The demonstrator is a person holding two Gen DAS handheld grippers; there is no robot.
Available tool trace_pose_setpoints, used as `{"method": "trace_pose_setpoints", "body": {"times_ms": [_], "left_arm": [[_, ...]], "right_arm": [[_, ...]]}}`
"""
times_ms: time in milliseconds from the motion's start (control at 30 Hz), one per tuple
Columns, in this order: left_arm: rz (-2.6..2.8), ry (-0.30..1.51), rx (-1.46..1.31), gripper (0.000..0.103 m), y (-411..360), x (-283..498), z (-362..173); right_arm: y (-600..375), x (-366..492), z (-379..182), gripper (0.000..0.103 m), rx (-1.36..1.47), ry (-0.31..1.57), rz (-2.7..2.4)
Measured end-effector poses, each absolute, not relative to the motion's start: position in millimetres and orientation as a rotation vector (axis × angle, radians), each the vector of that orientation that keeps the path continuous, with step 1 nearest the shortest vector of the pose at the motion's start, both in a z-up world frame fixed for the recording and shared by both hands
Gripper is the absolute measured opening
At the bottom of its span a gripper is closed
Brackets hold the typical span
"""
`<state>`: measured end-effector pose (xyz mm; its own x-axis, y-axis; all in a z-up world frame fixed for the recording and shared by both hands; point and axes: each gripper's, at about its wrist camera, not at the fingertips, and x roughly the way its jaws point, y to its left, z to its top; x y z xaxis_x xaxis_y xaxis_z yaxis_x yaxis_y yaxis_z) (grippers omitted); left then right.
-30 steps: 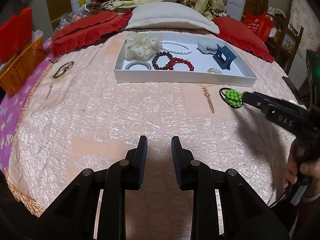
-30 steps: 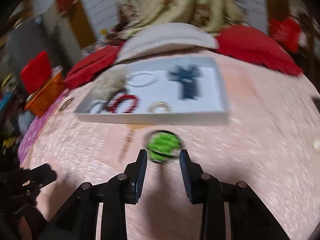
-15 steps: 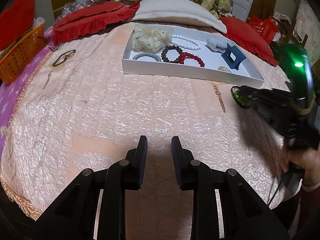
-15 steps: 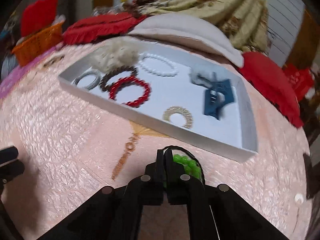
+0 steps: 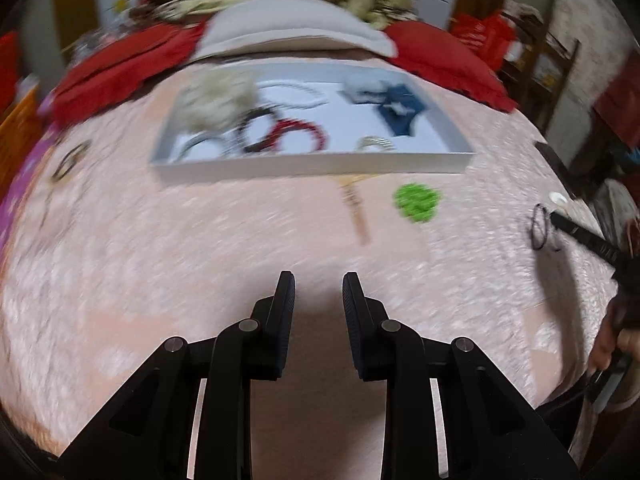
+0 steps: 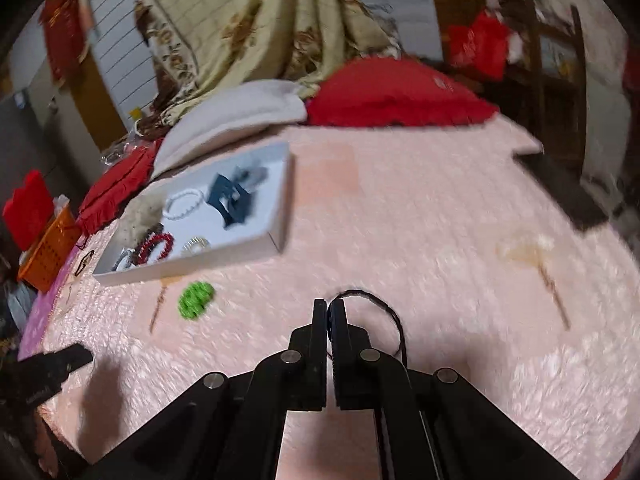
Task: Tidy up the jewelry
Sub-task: 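Grasp the green bead bracelet with the left tool while the right holds the black hair tie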
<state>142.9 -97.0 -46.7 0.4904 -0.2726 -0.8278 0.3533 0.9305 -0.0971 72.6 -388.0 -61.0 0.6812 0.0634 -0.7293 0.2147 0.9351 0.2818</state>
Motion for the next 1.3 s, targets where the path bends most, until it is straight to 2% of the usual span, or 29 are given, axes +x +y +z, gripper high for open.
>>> {"method": "trace_pose_setpoints", "body": {"times_ms": [100,133,167,200,233,500,633,733,767,800,833,867,933,967,1300], "left_arm": [[-0.435,0.970,0.167,0.024,-133.7,159.8,-47.9],[-0.442,0.966,0.190,0.024,-143.7,165.2,-49.4],[-0.449,0.964,0.207,0.024,-152.0,170.7,-51.2],[-0.460,0.965,0.224,0.024,-162.7,178.0,-54.1],[-0.467,0.968,0.230,0.024,-168.3,182.7,-56.1],[-0.532,1.036,0.207,0.024,-200.7,221.6,-76.2],[-0.571,1.047,0.200,0.032,-206.4,220.8,-78.6],[-0.607,1.048,0.208,0.031,-211.4,212.6,-80.7],[-0.614,1.042,0.224,0.028,-213.8,208.6,-80.1],[-0.635,1.052,0.227,0.011,-216.7,204.7,-80.0],[-0.652,1.064,0.223,0.008,-218.7,202.0,-79.3],[-0.656,1.070,0.228,0.008,-220.9,199.1,-79.0],[-0.662,1.061,0.241,0.008,-223.6,189.7,-76.7],[-0.668,1.059,0.239,0.008,-223.5,186.5,-75.7],[-0.670,0.997,0.152,0.008,-187.0,160.7,-37.9]], "right_arm": [[-395.7,65.6,-70.7,0.004,0.405,0.817,-0.096],[-397.2,64.1,-73.7,0.012,0.413,0.813,-0.106],[-400.5,61.3,-76.5,0.029,0.420,0.811,-0.114],[-403.9,58.8,-78.4,0.037,0.429,0.805,-0.120],[-407.3,54.3,-79.9,0.042,0.439,0.797,-0.124],[-405.0,57.6,-90.1,0.042,0.394,0.811,-0.106],[-402.8,63.4,-91.0,0.042,0.379,0.800,-0.096],[-399.5,70.1,-91.7,0.042,0.369,0.805,-0.088],[-397.6,72.4,-91.6,0.042,0.361,0.807,-0.088],[-395.8,74.5,-91.5,0.042,0.354,0.809,-0.088],[-393.5,76.5,-91.4,0.040,0.345,0.811,-0.086],[-391.9,78.2,-92.0,0.026,0.343,0.817,-0.080],[-389.0,80.2,-92.4,0.018,0.339,0.820,-0.074],[-387.6,81.2,-93.1,0.008,0.342,0.824,-0.064],[-375.8,73.0,-75.8,0.002,0.358,0.767,-0.028]]}}
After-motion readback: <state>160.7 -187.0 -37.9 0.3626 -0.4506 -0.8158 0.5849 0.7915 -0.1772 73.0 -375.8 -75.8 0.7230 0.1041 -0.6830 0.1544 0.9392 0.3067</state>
